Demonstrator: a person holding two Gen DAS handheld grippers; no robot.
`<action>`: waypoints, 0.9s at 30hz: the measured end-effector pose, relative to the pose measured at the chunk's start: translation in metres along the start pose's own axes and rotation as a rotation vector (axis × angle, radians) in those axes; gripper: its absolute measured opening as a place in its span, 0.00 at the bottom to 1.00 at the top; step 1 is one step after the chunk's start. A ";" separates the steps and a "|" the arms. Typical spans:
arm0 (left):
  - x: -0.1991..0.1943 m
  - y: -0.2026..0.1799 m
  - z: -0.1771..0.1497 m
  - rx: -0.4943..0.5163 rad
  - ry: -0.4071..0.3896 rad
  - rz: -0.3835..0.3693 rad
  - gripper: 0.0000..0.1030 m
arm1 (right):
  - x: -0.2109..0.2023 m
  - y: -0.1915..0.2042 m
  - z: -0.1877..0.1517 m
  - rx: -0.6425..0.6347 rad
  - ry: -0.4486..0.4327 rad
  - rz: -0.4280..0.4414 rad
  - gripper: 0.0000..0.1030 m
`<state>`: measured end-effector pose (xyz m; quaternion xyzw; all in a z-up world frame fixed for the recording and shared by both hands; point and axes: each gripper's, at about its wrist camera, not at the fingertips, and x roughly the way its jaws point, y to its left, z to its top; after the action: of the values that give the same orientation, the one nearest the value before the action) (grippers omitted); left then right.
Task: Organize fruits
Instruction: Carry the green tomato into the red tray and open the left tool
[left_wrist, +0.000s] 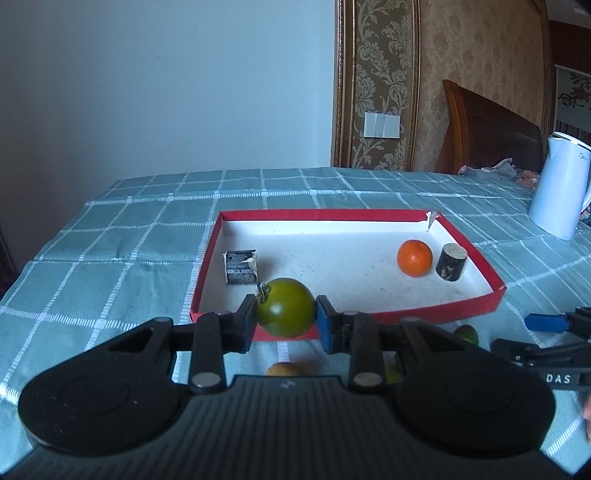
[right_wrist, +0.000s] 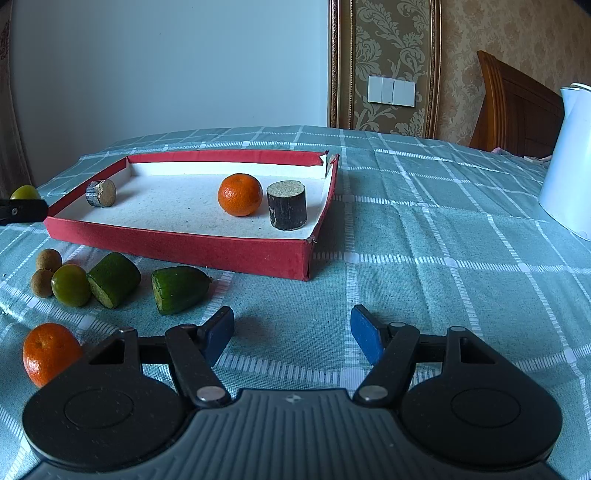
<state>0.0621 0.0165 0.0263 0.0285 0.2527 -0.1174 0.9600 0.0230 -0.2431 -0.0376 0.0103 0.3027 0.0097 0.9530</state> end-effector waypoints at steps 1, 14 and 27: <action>0.006 0.001 0.003 -0.001 0.004 0.005 0.29 | 0.000 0.000 0.000 0.000 0.000 0.000 0.67; 0.070 0.018 0.018 -0.045 0.104 0.034 0.29 | 0.000 0.000 0.000 0.000 0.000 0.000 0.67; 0.096 0.023 0.010 -0.048 0.140 0.061 0.30 | 0.000 0.000 0.000 0.001 0.000 0.000 0.67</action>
<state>0.1530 0.0175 -0.0125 0.0213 0.3210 -0.0797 0.9435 0.0230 -0.2432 -0.0376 0.0106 0.3029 0.0096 0.9529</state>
